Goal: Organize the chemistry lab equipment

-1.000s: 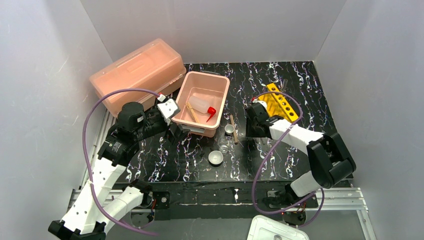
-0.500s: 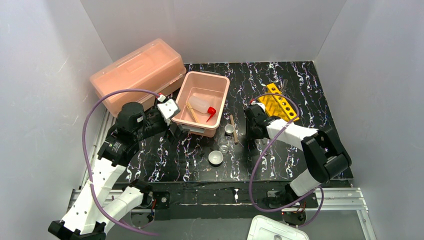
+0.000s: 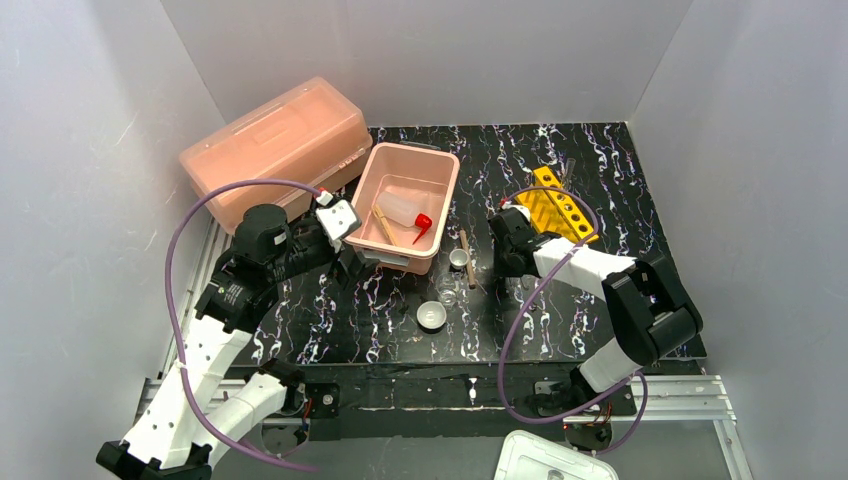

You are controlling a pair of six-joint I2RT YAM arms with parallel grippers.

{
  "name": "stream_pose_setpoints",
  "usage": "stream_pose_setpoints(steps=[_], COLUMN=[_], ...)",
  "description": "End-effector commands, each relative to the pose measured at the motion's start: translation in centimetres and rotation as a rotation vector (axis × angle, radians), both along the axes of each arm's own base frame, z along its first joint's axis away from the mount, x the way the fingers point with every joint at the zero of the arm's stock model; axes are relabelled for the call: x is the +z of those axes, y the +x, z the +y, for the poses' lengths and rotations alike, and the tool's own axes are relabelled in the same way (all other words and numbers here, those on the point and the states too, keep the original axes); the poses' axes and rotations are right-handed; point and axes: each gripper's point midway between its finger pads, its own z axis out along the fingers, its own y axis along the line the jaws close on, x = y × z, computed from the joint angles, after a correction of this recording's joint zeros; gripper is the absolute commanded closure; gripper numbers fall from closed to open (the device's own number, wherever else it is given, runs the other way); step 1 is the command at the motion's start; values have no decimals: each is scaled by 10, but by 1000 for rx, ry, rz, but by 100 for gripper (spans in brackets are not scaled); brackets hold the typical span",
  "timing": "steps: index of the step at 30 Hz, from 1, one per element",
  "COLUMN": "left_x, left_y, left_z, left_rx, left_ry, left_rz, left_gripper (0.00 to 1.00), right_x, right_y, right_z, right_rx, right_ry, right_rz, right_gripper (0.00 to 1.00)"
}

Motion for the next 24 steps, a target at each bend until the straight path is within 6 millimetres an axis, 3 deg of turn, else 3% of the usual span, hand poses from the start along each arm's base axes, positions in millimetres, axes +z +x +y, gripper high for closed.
stream_pose_setpoints(steps=[1,6,10,14,18,24], left_x=[3,-3,-8,-12,-6,0], left_y=[-3,-9,-14,-12,-4,6], left_z=[-2,-9,-18,-28,-42,-62], left_rx=[-33,-131,-286,-439,-548,-621], left_ry=[0,29,102,226,338,419], left_rz=[-25,-78,-228,-492,-793,-966], left_gripper=[2,2,2,2,2,2], right_x=[14,63,125,183,222,262], right_y=[2,-4,-29,-60,-86,-104], right_z=[5,25,62,94,111,130], right_rx=[22,132,324,502,629,745], right_ry=[36,150,365,570,708,851], right_rz=[-28,-72,-54,-3,86,153], right_gripper=[89,90,91,92,94,93])
